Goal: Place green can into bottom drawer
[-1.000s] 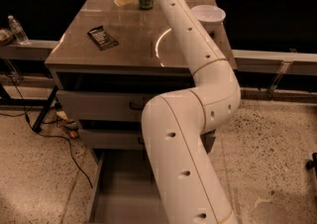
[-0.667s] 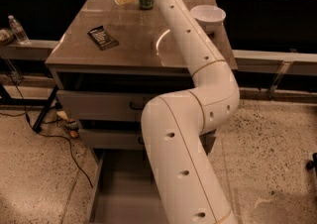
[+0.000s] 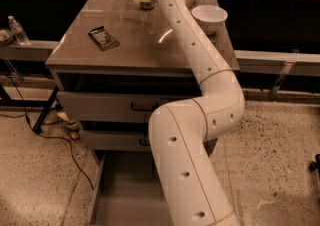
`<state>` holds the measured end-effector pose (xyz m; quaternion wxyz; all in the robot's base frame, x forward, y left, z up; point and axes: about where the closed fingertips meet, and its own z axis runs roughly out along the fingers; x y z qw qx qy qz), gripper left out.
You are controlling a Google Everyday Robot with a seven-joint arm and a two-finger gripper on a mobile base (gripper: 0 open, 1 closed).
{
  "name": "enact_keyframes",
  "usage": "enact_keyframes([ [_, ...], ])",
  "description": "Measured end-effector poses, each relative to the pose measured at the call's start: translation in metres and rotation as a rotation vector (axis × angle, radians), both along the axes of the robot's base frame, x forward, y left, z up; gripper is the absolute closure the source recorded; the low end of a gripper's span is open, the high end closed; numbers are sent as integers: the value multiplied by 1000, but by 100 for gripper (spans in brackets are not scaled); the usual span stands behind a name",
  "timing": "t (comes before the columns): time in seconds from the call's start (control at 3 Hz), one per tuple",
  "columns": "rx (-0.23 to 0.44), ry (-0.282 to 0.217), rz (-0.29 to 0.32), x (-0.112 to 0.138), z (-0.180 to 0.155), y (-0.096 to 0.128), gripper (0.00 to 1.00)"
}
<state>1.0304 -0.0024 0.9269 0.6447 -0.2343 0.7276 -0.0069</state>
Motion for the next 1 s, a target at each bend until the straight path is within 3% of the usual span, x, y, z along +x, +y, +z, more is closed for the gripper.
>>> enact_keyframes([
  [0.33,39,32,-20,4,-17,-3,0],
  [0.67,104,92,33,4,-47,18,0],
  [1.0,160,108,131,-2,-59,48,0],
])
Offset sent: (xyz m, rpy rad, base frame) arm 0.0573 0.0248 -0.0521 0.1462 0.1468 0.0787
